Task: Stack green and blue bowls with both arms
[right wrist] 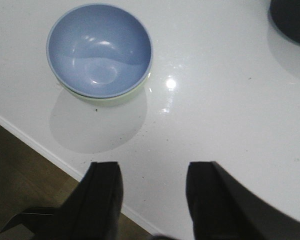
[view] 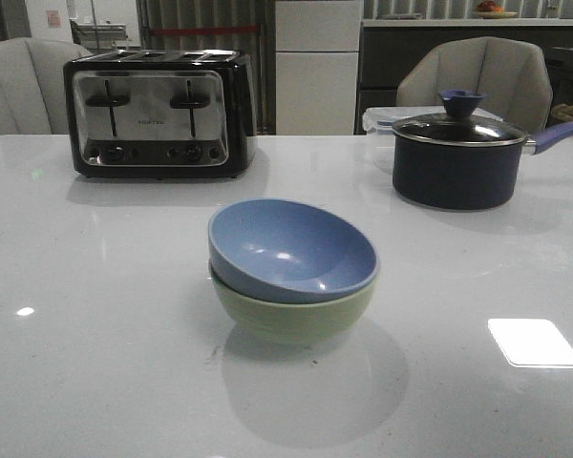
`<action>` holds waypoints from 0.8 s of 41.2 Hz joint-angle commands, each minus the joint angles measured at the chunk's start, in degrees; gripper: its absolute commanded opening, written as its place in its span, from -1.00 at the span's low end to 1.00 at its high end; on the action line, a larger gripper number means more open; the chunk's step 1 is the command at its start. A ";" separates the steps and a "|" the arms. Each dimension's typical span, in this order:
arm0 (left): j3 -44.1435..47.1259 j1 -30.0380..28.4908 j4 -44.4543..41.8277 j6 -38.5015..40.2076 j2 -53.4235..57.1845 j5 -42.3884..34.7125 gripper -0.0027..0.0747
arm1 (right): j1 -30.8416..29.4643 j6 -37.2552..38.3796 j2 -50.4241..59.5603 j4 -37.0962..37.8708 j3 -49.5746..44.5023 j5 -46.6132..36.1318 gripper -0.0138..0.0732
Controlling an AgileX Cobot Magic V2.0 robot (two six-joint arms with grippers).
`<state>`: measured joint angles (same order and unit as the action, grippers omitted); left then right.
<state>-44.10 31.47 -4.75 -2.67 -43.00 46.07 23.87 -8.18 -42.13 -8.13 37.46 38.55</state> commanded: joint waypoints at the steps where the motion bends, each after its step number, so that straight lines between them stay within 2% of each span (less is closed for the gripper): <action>1: 0.03 0.30 -0.27 0.64 3.09 -5.83 0.35 | -0.55 0.60 2.49 0.23 0.83 -1.40 0.29; 6: 0.39 0.30 -0.27 0.64 3.84 -6.22 0.33 | -0.55 0.60 3.47 0.30 0.13 -0.99 0.29; 9: 0.52 0.30 -0.27 0.64 3.84 -6.22 0.22 | -0.55 0.60 3.47 0.30 -0.06 -0.99 0.26; 22: 0.52 0.30 -0.27 0.64 3.58 -6.22 -0.70 | -0.55 0.60 3.47 0.30 -0.07 -0.94 -0.52; 24: 0.52 0.30 -0.27 0.64 3.58 -6.01 -0.68 | -0.55 0.60 3.47 0.30 -0.07 -0.94 -0.57; 33: 0.52 0.30 0.56 0.64 3.58 -5.96 -0.69 | -0.55 0.60 3.47 0.30 -0.07 -0.05 -0.56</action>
<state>-41.96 31.47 -4.50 -2.57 -39.39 44.19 23.73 -7.49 -38.93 -8.13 36.04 41.76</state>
